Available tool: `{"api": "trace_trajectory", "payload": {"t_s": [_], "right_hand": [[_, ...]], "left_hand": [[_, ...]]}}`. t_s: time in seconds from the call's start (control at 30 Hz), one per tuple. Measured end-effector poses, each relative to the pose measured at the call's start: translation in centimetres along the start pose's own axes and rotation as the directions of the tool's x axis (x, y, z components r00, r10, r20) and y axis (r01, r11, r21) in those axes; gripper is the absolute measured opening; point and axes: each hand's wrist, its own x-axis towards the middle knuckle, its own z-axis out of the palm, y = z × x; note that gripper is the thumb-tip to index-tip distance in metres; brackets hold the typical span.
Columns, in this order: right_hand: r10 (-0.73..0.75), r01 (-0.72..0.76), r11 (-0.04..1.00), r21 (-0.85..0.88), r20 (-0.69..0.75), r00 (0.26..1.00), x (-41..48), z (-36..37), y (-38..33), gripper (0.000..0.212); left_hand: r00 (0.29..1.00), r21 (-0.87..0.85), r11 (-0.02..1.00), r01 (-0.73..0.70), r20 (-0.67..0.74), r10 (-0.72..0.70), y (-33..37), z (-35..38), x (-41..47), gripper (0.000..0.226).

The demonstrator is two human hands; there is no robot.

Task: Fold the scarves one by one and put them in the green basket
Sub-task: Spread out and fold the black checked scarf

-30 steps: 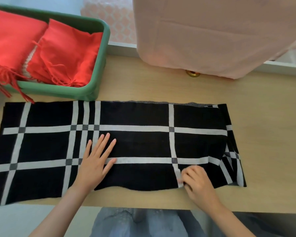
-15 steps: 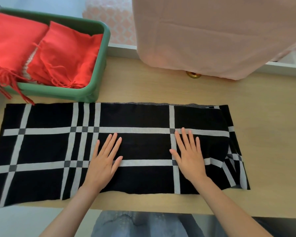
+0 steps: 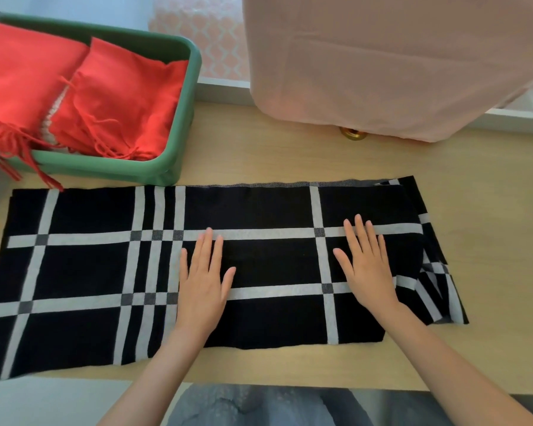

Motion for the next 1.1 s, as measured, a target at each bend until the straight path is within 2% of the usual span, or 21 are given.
{"api": "trace_trajectory", "payload": {"t_s": [0.17,0.27,0.37,0.43,0.53,0.67,0.8,0.83,0.9,0.97,1.0,1.03,1.1], "right_hand": [[-0.021,0.021,1.0,0.001,0.044,0.999,-0.1,0.3,0.1,0.067],[-0.018,0.012,0.987,0.158,0.037,0.999,0.0,-0.8,0.0,0.062],[0.058,0.002,0.939,0.345,-0.164,0.985,-0.8,-3.2,2.1,0.05],[0.2,-0.071,0.89,0.45,-0.247,0.948,-2.1,-4.0,5.0,0.042],[0.382,-0.207,0.78,0.591,-0.187,0.905,-4.4,-4.5,9.3,0.035],[0.286,-0.174,0.838,0.516,-0.145,0.947,-6.3,-4.3,11.7,0.033],[0.301,-0.177,0.86,0.478,-0.196,0.933,-6.1,-3.5,13.0,0.008],[0.356,-0.212,0.834,0.51,-0.202,0.912,-5.9,-3.8,13.6,0.004],[0.513,-0.312,0.717,0.623,-0.169,0.842,-5.5,-4.7,15.6,0.005],[0.652,-0.417,0.578,0.702,-0.089,0.753,-5.3,-5.6,18.4,0.008],[0.68,-0.46,0.537,0.706,-0.04,0.732,-5.3,-5.8,19.7,0.008],[0.677,-0.494,0.523,0.694,0.015,0.736,-5.3,-5.9,20.5,0.008],[0.62,-0.52,0.573,0.633,0.08,0.78,-5.6,-5.7,21.0,0.006]], "left_hand": [[0.998,0.01,0.998,-0.056,0.038,0.055,3.0,1.4,0.9,0.061],[0.999,0.028,0.999,-0.027,0.031,0.026,3.3,1.6,0.9,0.061],[1.0,0.01,1.0,0.027,-0.01,-0.027,5.0,0.7,1.2,0.054],[1.0,-0.034,0.999,0.006,-0.027,-0.007,7.8,0.2,1.8,0.053],[0.991,-0.041,0.991,-0.131,-0.014,0.13,13.9,0.6,2.8,0.052],[0.983,-0.044,0.984,-0.171,0.063,0.174,20.2,2.8,4.2,0.055],[0.986,0.006,0.989,-0.148,0.08,0.147,21.4,4.6,4.4,0.058],[0.987,0.003,0.99,-0.143,0.071,0.142,21.3,4.7,4.3,0.057],[0.989,0.005,0.99,-0.139,0.06,0.139,21.4,4.9,4.3,0.057],[0.99,0.014,0.992,-0.127,0.061,0.126,21.5,4.9,4.2,0.056],[0.991,0.012,0.993,-0.12,0.061,0.119,21.6,4.9,4.3,0.056],[0.992,0.008,0.994,-0.112,0.06,0.111,21.6,4.8,4.3,0.057],[0.993,0.004,0.995,-0.104,0.056,0.104,21.6,4.7,4.3,0.057]]}}
